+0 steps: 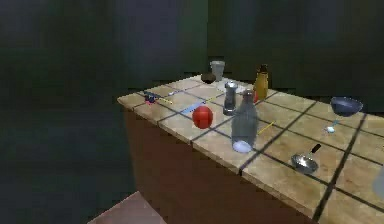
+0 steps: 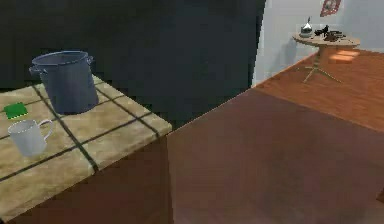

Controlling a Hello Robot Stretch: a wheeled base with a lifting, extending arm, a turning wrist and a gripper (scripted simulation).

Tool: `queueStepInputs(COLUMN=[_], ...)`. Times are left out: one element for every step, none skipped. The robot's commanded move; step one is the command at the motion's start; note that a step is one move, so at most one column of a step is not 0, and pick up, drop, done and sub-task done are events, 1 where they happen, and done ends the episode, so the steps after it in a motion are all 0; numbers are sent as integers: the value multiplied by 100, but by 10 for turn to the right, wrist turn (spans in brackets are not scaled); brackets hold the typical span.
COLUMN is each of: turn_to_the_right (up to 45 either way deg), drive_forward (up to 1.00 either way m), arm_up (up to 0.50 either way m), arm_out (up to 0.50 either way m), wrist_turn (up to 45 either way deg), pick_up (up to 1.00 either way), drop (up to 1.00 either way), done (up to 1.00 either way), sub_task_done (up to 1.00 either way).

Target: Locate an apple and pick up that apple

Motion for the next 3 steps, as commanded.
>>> queueStepInputs(turn_to_the_right=[-450,-360,450], drive_forward=[0,0,0], arm_up=[0,0,0], arm_out=[0,0,0], wrist_turn=[0,0,0], pick_up=[0,0,0], drop=[0,0,0], done=[0,0,0], sub_task_done=[0,0,0])
